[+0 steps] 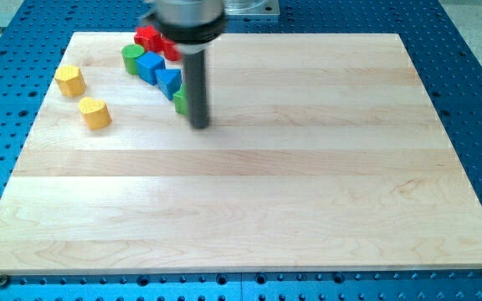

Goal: Separate the yellowgreen and the bluered blocks together separately with each other

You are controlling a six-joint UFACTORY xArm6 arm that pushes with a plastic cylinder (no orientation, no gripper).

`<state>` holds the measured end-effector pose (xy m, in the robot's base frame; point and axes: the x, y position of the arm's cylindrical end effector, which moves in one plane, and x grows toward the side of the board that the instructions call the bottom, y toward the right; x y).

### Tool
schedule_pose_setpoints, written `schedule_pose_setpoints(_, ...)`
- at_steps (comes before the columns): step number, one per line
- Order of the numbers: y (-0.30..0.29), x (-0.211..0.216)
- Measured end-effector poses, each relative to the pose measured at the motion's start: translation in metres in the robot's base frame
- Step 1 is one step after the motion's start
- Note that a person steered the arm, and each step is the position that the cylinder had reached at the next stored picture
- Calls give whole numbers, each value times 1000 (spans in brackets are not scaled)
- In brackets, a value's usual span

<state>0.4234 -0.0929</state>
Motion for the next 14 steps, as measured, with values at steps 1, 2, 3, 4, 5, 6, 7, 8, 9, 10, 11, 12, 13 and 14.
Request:
schedule_pose_setpoints(1,22,3)
schedule_pose_setpoints(2,83,-42)
schedule_pose_setpoints(3,21,-53)
schedule_pose_setpoints(4,-68,-28)
schedule_pose_setpoints(5,-71,-28)
schedule_pose_setpoints(6,-76,-54)
schedule_pose_setpoints(7,-55,-55)
schedule_pose_setpoints(8,-45,-68)
schedule_pose_setpoints(9,-37,-66)
schedule_pose_setpoints(10,-26,-62)
schedule_pose_setpoints(11,-21,-80)
schedule_pose_setpoints(12,-8,-100)
schedule_pose_setpoints(13,-11,-66)
schedule_pose_setpoints(14,-27,-53)
